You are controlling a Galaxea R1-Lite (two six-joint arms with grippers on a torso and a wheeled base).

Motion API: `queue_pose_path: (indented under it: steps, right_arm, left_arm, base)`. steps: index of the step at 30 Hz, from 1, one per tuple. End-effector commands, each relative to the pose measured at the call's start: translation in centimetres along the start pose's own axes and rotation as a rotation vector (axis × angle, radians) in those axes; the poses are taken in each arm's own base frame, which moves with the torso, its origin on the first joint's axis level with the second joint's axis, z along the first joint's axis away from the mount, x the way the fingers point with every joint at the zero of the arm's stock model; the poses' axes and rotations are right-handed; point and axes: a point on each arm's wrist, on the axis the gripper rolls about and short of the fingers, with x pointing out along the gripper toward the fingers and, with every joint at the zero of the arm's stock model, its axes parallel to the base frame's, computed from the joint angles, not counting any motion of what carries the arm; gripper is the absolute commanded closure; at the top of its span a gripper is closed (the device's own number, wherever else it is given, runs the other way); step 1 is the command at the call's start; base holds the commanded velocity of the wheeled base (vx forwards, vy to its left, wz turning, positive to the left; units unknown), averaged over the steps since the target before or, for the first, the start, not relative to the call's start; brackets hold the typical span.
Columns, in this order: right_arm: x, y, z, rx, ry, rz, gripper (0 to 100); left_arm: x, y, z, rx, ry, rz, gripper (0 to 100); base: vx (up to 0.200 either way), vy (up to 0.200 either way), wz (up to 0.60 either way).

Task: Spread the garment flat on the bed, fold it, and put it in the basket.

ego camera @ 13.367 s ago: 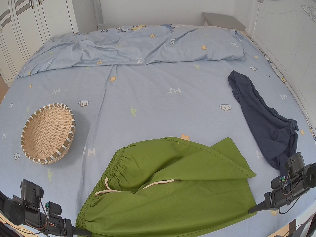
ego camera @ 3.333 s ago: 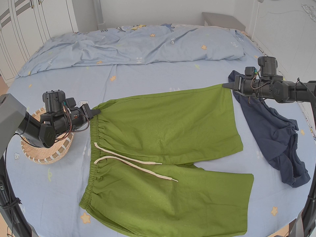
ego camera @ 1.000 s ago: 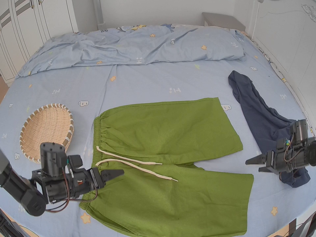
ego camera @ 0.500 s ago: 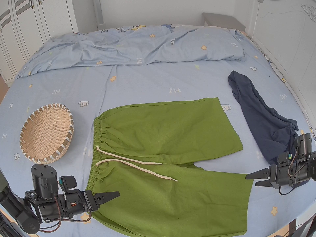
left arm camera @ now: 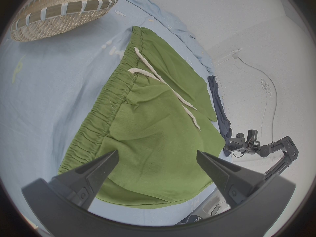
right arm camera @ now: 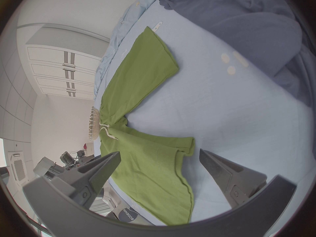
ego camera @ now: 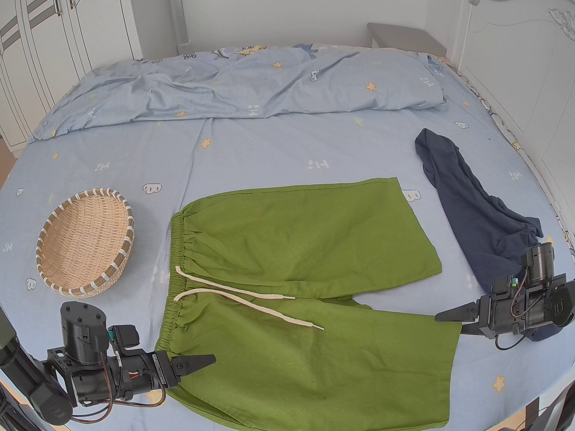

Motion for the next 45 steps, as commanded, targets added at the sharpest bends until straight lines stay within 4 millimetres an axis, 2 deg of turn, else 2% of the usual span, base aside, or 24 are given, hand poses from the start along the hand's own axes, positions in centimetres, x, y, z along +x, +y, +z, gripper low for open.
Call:
queue_pose_path:
  steps: [1,4,15,16,32,39,45]
  right_arm:
    - [0.8,-0.5,-0.2,0.04,0.034,0.011,0]
    - [0.9,-0.1,0.2,0.062,0.03,0.023,0]
    - [1.0,0.8,1.0,0.065,0.029,0.081,0]
    - [0.8,1.2,1.6,0.074,0.01,0.098,0]
    - [0.6,2.0,4.4,-0.021,-0.125,0.161,0]
    - [-0.4,2.1,4.9,-0.017,-0.206,0.177,0]
    - [-1.4,1.5,3.8,0.022,-0.223,0.131,0]
  left_arm:
    - [0.1,0.7,-0.4,-0.02,0.025,0.032,0]
    - [0.6,1.4,-0.2,-0.03,0.023,0.054,0]
    - [0.8,1.4,-0.1,-0.031,0.018,0.052,0]
    - [0.8,1.4,-0.1,-0.032,0.021,0.054,0]
    - [0.9,1.5,-0.2,-0.035,0.029,0.06,0]
    - [1.0,1.6,-0.3,-0.037,0.035,0.064,0]
    - [1.0,1.6,-0.3,-0.035,0.036,0.063,0]
  base:
    - [0.0,0.0,0.0]
    - [0.0,0.0,0.0]
    - [0.0,0.0,0.0]
    - [0.0,0.0,0.0]
    - [0.0,0.0,0.0]
    - [0.0,0.0,0.0]
    - [0.0,0.0,0.0]
